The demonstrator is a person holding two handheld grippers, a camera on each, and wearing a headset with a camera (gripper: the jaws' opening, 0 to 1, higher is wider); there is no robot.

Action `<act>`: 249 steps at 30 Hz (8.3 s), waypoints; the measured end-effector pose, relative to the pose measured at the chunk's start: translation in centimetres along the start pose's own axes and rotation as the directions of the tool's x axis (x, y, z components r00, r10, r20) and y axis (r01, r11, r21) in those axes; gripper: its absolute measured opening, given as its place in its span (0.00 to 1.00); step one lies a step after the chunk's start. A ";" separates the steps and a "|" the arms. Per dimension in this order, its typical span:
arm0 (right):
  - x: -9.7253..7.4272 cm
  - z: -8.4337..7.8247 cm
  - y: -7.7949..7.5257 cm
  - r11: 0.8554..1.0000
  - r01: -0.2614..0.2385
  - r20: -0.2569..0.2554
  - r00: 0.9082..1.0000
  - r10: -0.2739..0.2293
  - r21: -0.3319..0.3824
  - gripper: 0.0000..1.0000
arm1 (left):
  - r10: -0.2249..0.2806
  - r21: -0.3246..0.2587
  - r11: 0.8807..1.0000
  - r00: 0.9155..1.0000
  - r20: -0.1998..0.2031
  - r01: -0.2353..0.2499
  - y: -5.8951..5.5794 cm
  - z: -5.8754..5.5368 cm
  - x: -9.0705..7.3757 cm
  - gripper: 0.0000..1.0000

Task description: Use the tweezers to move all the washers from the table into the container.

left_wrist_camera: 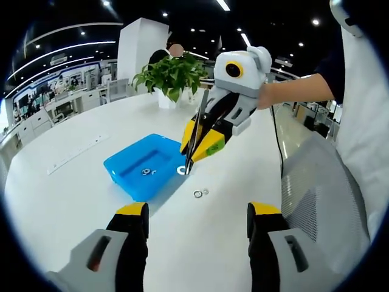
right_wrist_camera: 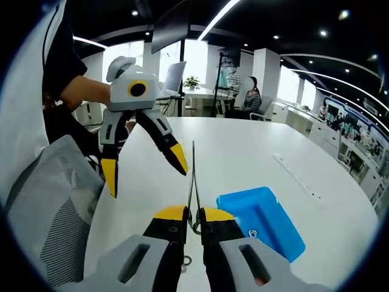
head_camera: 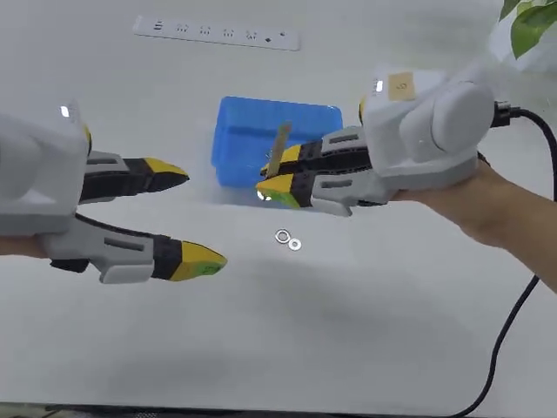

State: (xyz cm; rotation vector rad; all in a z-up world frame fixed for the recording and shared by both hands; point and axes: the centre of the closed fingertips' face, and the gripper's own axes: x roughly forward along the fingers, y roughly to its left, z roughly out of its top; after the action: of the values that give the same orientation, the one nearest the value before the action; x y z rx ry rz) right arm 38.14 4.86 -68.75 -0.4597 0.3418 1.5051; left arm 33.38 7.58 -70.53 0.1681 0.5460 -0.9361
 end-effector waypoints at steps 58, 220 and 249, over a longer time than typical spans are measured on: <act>5.1 -4.4 -9.5 0.998 0.056 -0.093 0.994 -0.057 -0.020 0.09 | 0.117 -0.196 0.974 0.993 0.003 -0.115 1.0 -2.8 -1.1 0.93; -5.1 -8.9 4.9 0.991 -0.032 -0.092 0.995 0.044 0.128 1.00 | -0.146 0.312 0.946 0.975 0.165 0.089 -3.0 7.4 6.3 0.05; -4.8 -10.8 5.8 0.972 -0.049 -0.084 0.994 0.070 0.232 1.00 | -0.167 0.317 0.941 0.978 0.124 0.121 -2.8 4.9 8.8 0.05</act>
State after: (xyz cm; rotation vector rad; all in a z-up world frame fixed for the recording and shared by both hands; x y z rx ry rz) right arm 32.87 -4.60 -76.21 -0.3376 0.5999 1.4836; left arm 37.06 -2.23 -70.61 0.3397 0.2722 -1.1657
